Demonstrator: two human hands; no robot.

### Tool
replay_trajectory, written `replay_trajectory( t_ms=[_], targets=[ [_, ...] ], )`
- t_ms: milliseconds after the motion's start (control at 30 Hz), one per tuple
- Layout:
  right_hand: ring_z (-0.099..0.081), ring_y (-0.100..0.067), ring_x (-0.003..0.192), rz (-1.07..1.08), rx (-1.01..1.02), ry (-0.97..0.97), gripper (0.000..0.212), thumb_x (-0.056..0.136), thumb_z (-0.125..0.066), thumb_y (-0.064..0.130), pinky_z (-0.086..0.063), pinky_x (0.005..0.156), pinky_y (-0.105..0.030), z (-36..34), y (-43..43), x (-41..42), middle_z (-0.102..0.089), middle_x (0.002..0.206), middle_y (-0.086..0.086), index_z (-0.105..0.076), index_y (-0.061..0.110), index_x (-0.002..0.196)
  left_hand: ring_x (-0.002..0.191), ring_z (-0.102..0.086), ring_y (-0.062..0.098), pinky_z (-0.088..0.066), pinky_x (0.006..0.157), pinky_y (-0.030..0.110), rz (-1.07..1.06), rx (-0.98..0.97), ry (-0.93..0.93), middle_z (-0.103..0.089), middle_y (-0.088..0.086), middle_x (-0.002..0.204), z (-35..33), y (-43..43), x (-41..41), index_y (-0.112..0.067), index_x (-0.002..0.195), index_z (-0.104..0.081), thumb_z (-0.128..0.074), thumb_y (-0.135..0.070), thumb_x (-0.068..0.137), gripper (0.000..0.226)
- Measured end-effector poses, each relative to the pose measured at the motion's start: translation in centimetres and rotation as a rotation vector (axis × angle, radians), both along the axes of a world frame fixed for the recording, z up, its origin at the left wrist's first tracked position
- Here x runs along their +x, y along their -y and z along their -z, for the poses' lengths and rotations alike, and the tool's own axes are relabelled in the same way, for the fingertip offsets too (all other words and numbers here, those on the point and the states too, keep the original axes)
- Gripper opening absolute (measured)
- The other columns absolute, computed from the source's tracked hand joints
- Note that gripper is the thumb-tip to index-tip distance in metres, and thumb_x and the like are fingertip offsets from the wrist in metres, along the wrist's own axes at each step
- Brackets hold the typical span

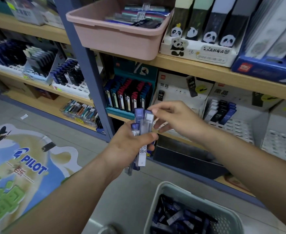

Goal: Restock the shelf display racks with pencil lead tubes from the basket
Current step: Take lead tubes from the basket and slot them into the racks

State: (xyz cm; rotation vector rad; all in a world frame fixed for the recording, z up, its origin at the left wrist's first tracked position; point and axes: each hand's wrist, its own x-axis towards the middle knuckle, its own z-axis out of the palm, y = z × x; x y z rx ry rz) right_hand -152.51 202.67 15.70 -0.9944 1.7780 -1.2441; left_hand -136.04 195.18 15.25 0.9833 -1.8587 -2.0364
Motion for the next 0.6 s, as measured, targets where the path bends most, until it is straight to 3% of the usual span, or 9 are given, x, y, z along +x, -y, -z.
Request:
replay_trajectory(
  t_ms=[100, 267, 433, 500, 600],
  targets=[
    [-0.069, -0.019, 0.069, 0.036, -0.031, 0.094, 0.010, 0.091, -0.069, 0.020, -0.060, 0.071, -0.036, -1.5, -2.1, 0.4, -0.073, 0.083, -0.001, -0.072, 0.016, 0.099, 0.066, -0.068, 0.012, -0.052, 0.056, 0.021, 0.060, 0.003, -0.037, -0.075, 0.015, 0.095, -0.5, -1.0, -0.5, -0.010, 0.104, -0.068, -0.069, -0.012, 0.091, 0.013],
    [-0.071, -0.023, 0.070, 0.062, -0.021, 0.069, 0.033, 0.083, -0.076, 0.005, -0.061, 0.075, -0.040, -2.5, -5.0, 0.1, -0.072, 0.075, -0.010, -0.065, 0.007, 0.115, 0.075, -0.073, 0.014, -0.053, 0.063, 0.022, 0.142, -0.016, -0.054, -0.077, 0.002, 0.095, -0.7, -2.0, -1.3, -0.016, 0.109, -0.068, -0.068, -0.015, 0.092, 0.017],
    [-0.065, -0.019, 0.070, 0.219, -0.065, 0.112, 0.021, 0.089, -0.068, 0.000, -0.062, 0.072, -0.035, -2.6, -6.7, -1.2, -0.067, 0.082, -0.014, -0.069, 0.006, 0.109, 0.077, -0.073, 0.017, -0.057, 0.082, 0.040, 0.123, 0.005, -0.072, -0.078, 0.004, 0.098, -0.3, -2.5, -2.1, -0.014, 0.113, -0.069, -0.067, -0.016, 0.094, 0.020],
    [-0.064, -0.019, 0.070, 0.222, -0.090, 0.146, 0.018, 0.091, -0.066, 0.001, -0.061, 0.069, -0.034, -2.5, -7.6, -1.8, -0.066, 0.090, -0.016, -0.070, 0.006, 0.107, 0.073, -0.071, 0.016, -0.056, 0.076, 0.038, 0.092, 0.035, -0.081, -0.078, 0.005, 0.097, -0.3, -2.5, -2.3, -0.012, 0.112, -0.068, -0.066, -0.016, 0.094, 0.019],
    [-0.063, -0.021, 0.065, 0.190, -0.102, 0.157, 0.015, 0.093, -0.064, 0.005, -0.059, 0.066, -0.036, -2.3, -8.7, -2.2, -0.064, 0.080, -0.011, -0.069, 0.010, 0.105, 0.069, -0.069, 0.014, -0.053, 0.066, 0.032, 0.071, 0.049, -0.079, -0.077, 0.005, 0.097, -0.2, -2.6, -2.6, -0.010, 0.112, -0.067, -0.065, -0.017, 0.095, 0.019]
  ],
)
